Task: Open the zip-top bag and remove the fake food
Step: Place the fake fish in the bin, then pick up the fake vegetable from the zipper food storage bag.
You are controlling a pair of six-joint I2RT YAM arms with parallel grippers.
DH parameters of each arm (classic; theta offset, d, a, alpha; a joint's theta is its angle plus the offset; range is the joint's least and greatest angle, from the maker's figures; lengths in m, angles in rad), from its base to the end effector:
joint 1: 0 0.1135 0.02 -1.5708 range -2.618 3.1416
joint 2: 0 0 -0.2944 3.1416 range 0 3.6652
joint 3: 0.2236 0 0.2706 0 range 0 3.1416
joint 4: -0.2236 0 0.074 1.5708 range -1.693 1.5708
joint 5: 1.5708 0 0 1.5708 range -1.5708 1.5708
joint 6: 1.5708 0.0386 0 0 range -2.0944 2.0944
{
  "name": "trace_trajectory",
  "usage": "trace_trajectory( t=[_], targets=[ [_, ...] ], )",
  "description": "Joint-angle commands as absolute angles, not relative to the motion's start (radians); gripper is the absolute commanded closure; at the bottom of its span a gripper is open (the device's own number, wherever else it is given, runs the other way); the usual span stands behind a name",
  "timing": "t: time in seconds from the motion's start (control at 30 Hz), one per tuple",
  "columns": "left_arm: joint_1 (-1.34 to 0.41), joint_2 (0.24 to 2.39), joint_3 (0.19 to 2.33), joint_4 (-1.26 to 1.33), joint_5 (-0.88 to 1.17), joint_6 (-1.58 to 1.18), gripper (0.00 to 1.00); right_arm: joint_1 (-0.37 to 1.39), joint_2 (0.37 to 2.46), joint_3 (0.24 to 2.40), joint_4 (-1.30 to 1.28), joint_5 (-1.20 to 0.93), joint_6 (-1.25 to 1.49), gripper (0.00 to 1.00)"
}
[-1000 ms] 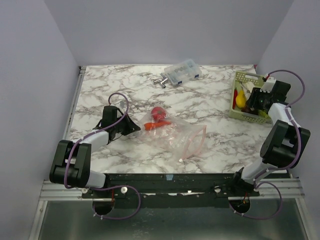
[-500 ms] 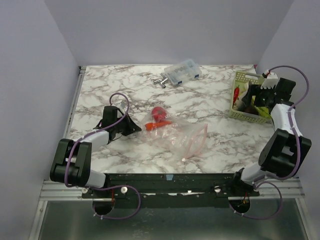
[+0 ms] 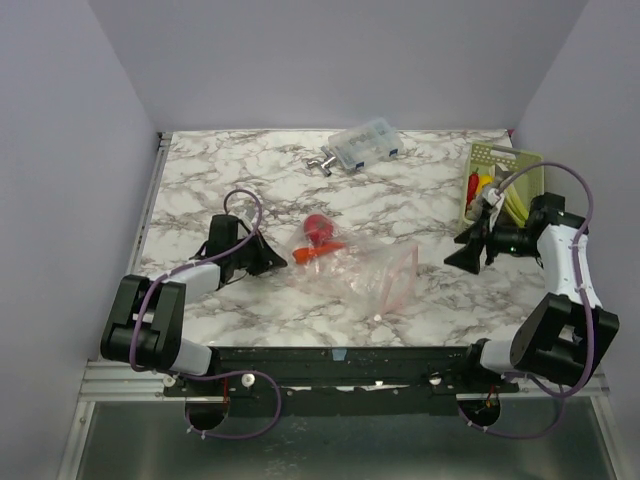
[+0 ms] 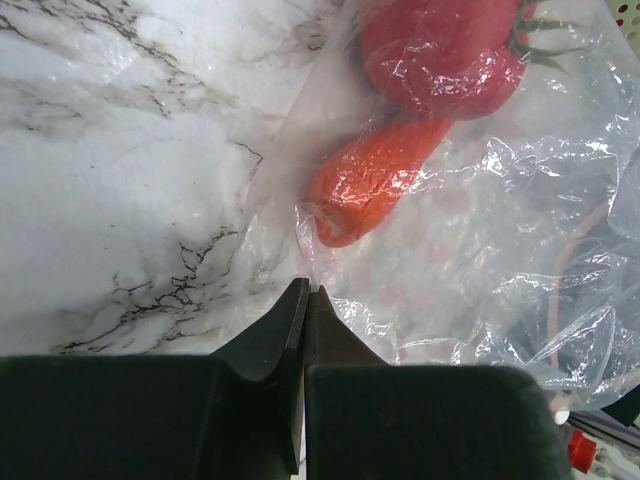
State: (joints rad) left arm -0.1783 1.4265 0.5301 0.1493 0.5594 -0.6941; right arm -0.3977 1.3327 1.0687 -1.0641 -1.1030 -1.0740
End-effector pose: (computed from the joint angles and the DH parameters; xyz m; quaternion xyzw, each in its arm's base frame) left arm 0.2597 -0.0676 0.1637 -0.1178 0.8798 -0.3919 0.2418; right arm 0.2373 -0.0623 0.2999 -0.3403 0.7766 0.3163 0.4255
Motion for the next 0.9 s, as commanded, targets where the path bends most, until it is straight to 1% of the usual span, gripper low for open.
trace_trajectory(
  t=[0.0,0.1,0.23,0.37,0.47,0.57,0.67,0.7,0.77,0.87],
  targets=[
    [-0.204,1.436,0.506,0.191,0.587,-0.722,1.00,-0.374,1.320,0.969,-1.417,-1.194,-1.599,0.22],
    [-0.224,1.431,0.497,0.201,0.578,-0.738,1.00,-0.360,1.297,0.903,-1.385,-1.180,-1.721,0.21],
    [-0.257,1.430,0.492,0.208,0.560,-0.758,1.00,-0.303,1.295,0.875,-1.285,-1.175,-1.684,0.21],
    [-0.294,1.433,0.491,0.217,0.540,-0.778,1.00,-0.207,1.286,0.860,-1.137,-1.151,-1.558,0.25],
    [-0.315,1.434,0.494,0.219,0.526,-0.791,1.00,-0.139,1.254,0.823,-0.922,-1.110,-1.375,0.29],
    [-0.332,1.430,0.496,0.218,0.518,-0.799,1.00,-0.087,1.220,0.772,-0.711,-1.067,-1.227,0.30],
    [-0.340,1.421,0.496,0.215,0.513,-0.805,0.99,-0.052,1.223,0.744,-0.576,-1.057,-1.180,0.30],
    [-0.341,1.416,0.497,0.213,0.514,-0.806,0.93,-0.041,1.233,0.740,-0.553,-1.059,-1.182,0.31],
    [-0.341,1.394,0.495,0.198,0.505,-0.807,0.73,-0.026,1.262,0.739,-0.543,-1.071,-1.205,0.36],
    [-0.341,1.337,0.501,0.144,0.483,-0.788,0.46,-0.018,1.314,0.743,-0.572,-1.103,-1.286,0.43]
  ],
)
